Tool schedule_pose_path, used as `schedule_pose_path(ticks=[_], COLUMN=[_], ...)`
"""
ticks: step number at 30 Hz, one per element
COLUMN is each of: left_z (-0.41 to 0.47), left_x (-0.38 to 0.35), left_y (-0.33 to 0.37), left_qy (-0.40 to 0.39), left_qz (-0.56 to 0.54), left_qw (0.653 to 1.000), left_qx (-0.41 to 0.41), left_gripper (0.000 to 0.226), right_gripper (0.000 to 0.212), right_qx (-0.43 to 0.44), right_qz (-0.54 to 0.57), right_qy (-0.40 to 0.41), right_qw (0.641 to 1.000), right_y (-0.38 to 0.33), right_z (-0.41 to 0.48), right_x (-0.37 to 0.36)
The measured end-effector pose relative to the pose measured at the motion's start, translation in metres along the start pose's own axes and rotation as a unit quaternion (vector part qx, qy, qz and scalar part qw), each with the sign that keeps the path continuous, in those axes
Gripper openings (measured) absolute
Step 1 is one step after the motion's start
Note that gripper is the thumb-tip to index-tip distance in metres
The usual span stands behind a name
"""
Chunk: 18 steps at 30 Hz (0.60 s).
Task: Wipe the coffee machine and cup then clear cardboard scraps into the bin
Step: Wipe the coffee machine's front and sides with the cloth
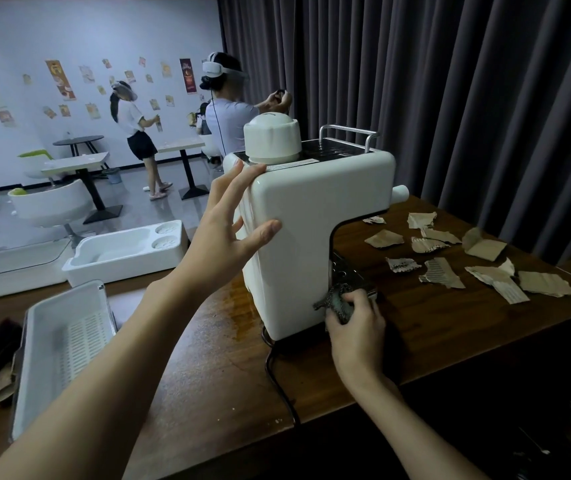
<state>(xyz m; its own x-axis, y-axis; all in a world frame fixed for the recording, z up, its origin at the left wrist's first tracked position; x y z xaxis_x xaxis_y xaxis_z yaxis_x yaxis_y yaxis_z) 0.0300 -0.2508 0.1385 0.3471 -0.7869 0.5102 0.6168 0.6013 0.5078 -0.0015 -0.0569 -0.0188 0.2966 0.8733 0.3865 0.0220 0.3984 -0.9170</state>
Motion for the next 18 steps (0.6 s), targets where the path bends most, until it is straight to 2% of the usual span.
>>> schedule_pose_path(ticks=[5,10,12,16,18], left_z=[0.0,-0.001,-0.001,0.001,0.001], left_x=[-0.001,0.0,0.0,0.002,0.001], left_y=[0.0,-0.001,0.0,0.0,-0.001], left_qy=[0.006,0.008,0.004,-0.002,-0.002], left_qz=[-0.008,-0.009,-0.011,-0.005,-0.003], left_qw=[1.0,1.0,1.0,1.0,1.0], left_qx=[0.008,0.007,0.007,0.011,0.011], left_gripper=[0.069,0.068,0.068,0.066,0.066], right_gripper=[0.032,0.033,0.037,0.039,0.037], right_qx=[0.001,0.124,0.13,0.067,0.074], right_qz=[0.019,0.0,0.013,0.085,0.099], right_qy=[0.022,-0.04,-0.046,0.043,0.066], right_qw=[1.0,0.991,0.99,0.993,0.99], right_y=[0.0,-0.013,-0.012,-0.011,-0.016], right_z=[-0.019,-0.056,-0.056,-0.027,-0.026], right_x=[-0.002,-0.027,-0.026,-0.004,-0.002])
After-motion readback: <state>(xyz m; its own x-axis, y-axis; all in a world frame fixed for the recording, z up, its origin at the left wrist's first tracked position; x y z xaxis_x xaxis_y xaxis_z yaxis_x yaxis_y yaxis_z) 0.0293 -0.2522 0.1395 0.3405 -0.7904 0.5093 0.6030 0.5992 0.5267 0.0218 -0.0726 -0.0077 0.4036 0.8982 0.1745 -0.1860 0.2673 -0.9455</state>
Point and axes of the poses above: each hand's wrist, its own z-axis towards the middle knuckle, its own x-axis out of the back of the hand, y = z × x, the point moved 5 cm from there along z, towards the middle knuckle, and after that the axes turned 13 degrees about -x, right-handed, at the moved point
